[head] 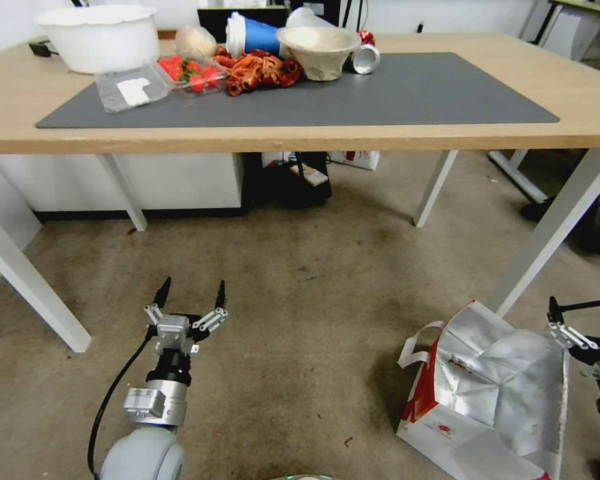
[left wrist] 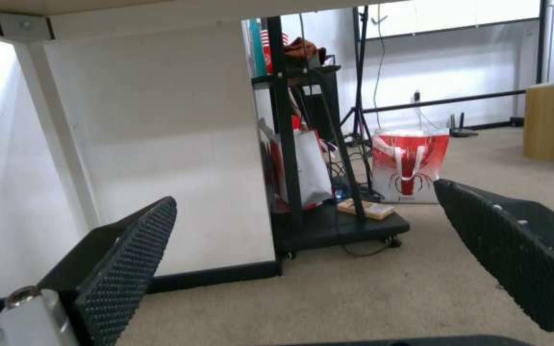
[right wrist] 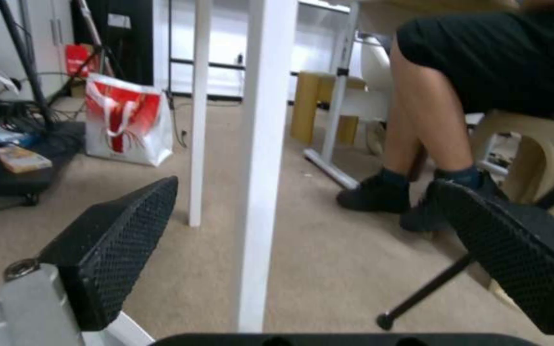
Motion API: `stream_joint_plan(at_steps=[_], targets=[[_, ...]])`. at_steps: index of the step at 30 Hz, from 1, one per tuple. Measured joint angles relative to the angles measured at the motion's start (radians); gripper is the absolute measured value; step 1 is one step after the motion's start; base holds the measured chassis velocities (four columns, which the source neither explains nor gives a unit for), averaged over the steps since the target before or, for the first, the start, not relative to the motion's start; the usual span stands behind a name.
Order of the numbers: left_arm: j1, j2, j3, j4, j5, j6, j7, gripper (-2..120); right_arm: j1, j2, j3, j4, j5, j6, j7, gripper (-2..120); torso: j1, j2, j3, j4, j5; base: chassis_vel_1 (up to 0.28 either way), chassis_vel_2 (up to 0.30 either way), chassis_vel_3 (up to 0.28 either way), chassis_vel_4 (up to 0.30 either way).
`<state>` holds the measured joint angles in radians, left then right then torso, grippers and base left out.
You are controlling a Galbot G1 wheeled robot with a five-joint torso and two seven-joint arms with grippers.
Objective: Pick up the food delivery bag from the floor and place it on the table.
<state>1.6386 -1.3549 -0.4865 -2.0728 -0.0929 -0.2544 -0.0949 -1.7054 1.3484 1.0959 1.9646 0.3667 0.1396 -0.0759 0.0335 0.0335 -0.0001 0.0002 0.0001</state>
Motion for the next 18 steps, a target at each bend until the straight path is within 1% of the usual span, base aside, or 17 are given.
stream_joint_plan(at_steps=[3,9,15,18], targets=[[-0.002,0.007,0.001,0.005,-0.003,0.0,-0.001,100,0.004,0.003,0.0,-0.017,-0.004,0.0,0.006,100,0.0,0.0,0.0,0.0,-0.0002,0.0,0.0,0.0,0.0],[0.002,0.006,0.002,0.012,-0.003,-0.006,-0.003,100,0.021,-0.002,0.012,-0.093,-0.026,0.011,0.013,100,0.0,0.0,0.0,0.0,0.0001,0.0,0.0,0.0,0.0],[0.006,0.007,0.003,0.009,0.0,-0.009,-0.004,100,0.027,-0.013,0.011,-0.159,-0.028,0.02,0.015,100,0.0,0.001,0.0,0.0,-0.0004,0.0,0.0,0.0,0.0],[0.006,0.008,0.004,0.005,0.002,-0.009,-0.004,100,0.038,-0.017,0.006,-0.189,-0.028,0.021,0.015,100,0.0,0.001,0.0,0.0,0.0,0.0,0.0,0.0,0.0]])
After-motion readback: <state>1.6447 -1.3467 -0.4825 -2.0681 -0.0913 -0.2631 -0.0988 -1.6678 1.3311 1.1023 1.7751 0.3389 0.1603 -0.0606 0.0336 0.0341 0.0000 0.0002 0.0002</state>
